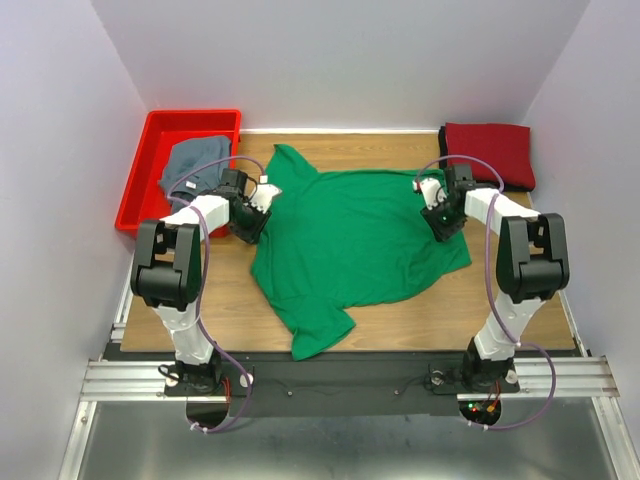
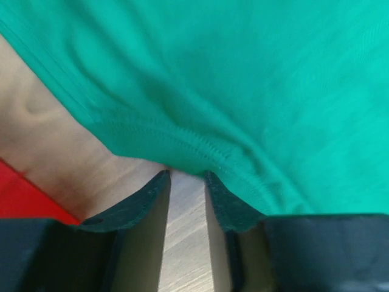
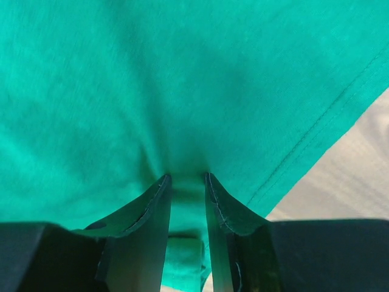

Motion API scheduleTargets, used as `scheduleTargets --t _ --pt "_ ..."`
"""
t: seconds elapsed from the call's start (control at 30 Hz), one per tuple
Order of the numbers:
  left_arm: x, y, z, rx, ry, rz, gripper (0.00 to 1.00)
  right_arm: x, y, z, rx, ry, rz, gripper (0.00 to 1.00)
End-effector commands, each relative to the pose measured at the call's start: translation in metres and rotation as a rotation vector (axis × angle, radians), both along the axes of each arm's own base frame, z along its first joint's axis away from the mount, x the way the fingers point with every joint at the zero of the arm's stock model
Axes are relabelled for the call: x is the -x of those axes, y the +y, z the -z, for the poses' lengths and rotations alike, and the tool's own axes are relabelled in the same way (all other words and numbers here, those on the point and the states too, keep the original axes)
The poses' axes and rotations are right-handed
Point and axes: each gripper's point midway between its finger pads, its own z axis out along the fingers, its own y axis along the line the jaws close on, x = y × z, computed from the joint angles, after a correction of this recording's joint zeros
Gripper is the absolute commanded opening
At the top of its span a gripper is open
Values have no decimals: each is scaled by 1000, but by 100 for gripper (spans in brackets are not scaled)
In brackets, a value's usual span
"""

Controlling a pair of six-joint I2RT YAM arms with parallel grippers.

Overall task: Fold and stack the t-shirts
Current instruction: Flatten the tshirt out

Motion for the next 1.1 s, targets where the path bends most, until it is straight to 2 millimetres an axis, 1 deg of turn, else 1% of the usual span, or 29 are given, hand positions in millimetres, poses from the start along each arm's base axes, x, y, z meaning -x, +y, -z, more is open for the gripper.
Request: scheduleTargets --t 0.0,0.07,0.1,0.13,0.17,0.2,0.23,0.27,0.3,0.33,0.37,0.43,0.47,0.5,0.57,0.7,0.8,0.83,1.07 --pt "13 22 15 -103 43 -3 38 34 -4 4 28 58 -21 35" --pt "16 26 16 -116 53 -3 38 37 -7 -3 40 51 -9 36" --pt "16 26 16 -118 52 2 38 37 -9 -10 44 47 0 37" --pt "16 26 14 -117 47 2 38 33 -9 -25 39 12 14 43" --pt "15 27 10 -116 40 0 38 36 -8 -32 29 18 39 46" --pt "13 25 6 -109 33 -4 38 28 -7 -49 18 -18 55 48" --pt "14 23 5 -97 41 -2 39 27 -3 -61 -8 -33 76 52" --pt "13 21 2 -86 41 -2 40 28 -5 -69 -13 -32 94 54" --pt "10 19 -2 -77 32 -5 41 34 -4 -76 -36 -7 106 54" --pt "9 16 -4 -64 29 -6 41 32 -1 -88 -70 -19 120 54" --pt "8 14 -7 -55 23 -3 41 35 -2 -90 -71 -9 131 54" --pt "7 10 -11 -41 17 -3 43 50 -5 -85 -91 60 159 54" --pt "7 9 -11 -39 18 0 43 51 -4 -85 -93 63 163 53" --pt "5 8 -14 -33 14 0 43 58 -12 -78 -94 107 194 51" --pt "6 7 -14 -33 18 6 43 67 -17 -68 -116 182 254 50" --pt "6 7 -14 -39 15 16 43 78 -16 -62 -182 289 326 47" --pt "8 9 -11 -43 21 18 44 78 -14 -58 -215 317 361 47" --pt "8 9 -10 -42 23 19 44 78 -13 -54 -219 336 371 47" --pt "4 8 -10 -44 14 27 44 68 -20 -35 -199 371 430 49"
